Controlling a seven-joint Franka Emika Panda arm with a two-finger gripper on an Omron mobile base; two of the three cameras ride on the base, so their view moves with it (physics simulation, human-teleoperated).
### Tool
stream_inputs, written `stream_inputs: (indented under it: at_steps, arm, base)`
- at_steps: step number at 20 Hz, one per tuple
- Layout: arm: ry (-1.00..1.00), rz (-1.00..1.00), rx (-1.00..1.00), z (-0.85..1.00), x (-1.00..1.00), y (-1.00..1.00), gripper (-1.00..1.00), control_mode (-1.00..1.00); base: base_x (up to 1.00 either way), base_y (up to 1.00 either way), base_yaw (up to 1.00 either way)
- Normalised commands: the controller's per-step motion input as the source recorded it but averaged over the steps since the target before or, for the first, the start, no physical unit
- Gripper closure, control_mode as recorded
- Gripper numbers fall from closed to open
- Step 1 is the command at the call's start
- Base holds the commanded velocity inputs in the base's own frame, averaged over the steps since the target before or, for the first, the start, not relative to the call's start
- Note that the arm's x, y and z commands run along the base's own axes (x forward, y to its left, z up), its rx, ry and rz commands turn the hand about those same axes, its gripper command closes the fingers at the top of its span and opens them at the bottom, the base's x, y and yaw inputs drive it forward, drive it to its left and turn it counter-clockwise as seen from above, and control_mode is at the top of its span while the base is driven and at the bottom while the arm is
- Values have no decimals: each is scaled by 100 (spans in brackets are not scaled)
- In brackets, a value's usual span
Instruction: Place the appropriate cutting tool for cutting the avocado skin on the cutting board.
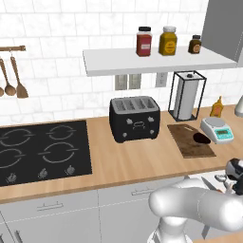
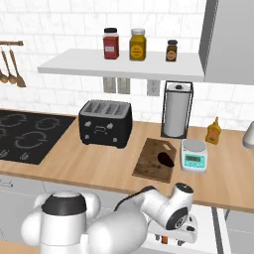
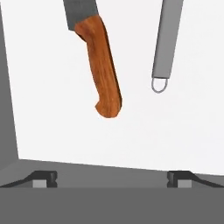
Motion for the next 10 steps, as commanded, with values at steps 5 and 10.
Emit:
stream_inputs:
  at_steps: [5, 10]
  arm:
    - [0, 2, 1, -54, -2, 19, -100, -100]
    - [2, 0, 0, -10, -51, 35, -100, -100]
  base:
    - [0, 0, 0]
    - [0, 0, 0]
